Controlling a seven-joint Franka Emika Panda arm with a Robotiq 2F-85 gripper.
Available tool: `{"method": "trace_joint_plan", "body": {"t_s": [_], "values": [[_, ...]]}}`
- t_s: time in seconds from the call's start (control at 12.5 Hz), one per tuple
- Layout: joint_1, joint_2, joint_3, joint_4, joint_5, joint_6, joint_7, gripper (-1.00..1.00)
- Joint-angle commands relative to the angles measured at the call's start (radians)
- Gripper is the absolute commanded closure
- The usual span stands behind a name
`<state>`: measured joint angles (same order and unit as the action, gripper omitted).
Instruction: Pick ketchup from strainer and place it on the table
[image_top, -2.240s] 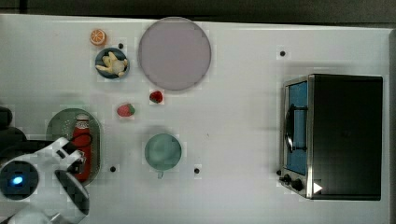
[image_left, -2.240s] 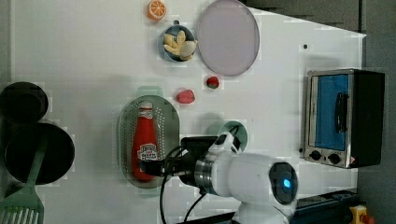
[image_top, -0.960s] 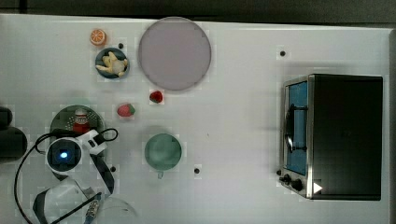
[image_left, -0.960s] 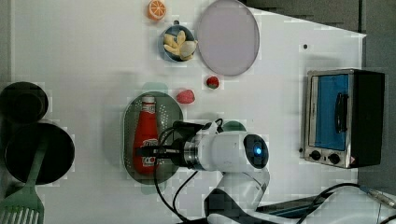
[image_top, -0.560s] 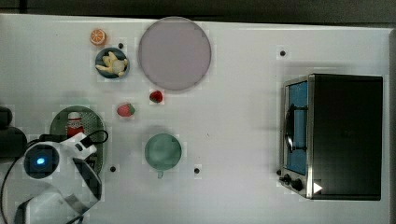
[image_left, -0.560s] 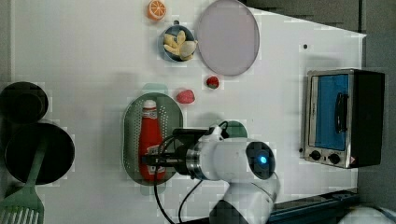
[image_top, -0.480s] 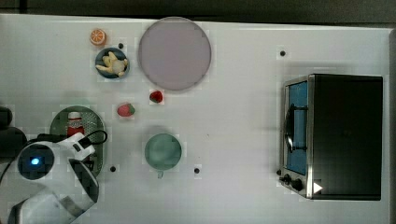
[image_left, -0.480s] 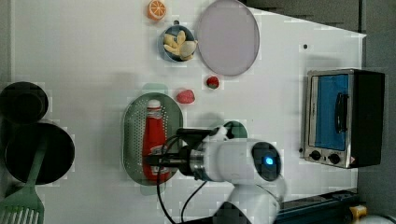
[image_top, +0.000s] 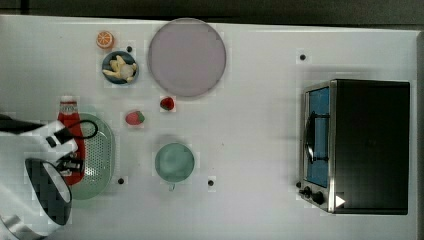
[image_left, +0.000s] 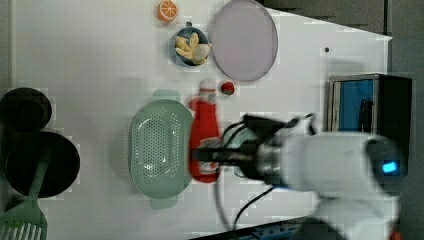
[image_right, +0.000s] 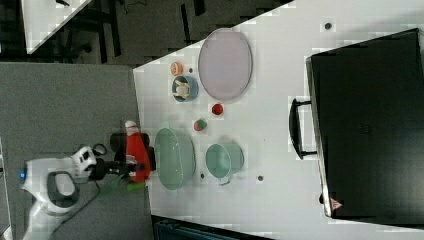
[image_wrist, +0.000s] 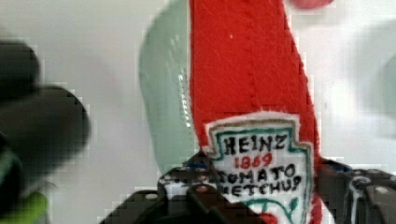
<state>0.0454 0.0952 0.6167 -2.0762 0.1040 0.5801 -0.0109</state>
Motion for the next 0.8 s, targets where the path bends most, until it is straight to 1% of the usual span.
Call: {"method": "trace_joint_plan", "body": {"t_s": [0.08,0.24,0.48,0.56,0.8], "values": [[-0.088,-0.015,-0.125,0.055,0.009,-0.080,-0.089,-0.18],[-0.106,-0.028,-0.213,0.063,-0.004,-0.088,-0.194,-0.18],[-0.122,-0.032,-0.351,0.055,-0.105,-0.093,-0.363,-0.18],[-0.123,-0.032,-0.390,0.051,-0.132,-0.093,-0.392,-0.18],[-0.124,-0.033,-0.481,0.004,-0.139,-0.096,-0.402,-0.18]]}}
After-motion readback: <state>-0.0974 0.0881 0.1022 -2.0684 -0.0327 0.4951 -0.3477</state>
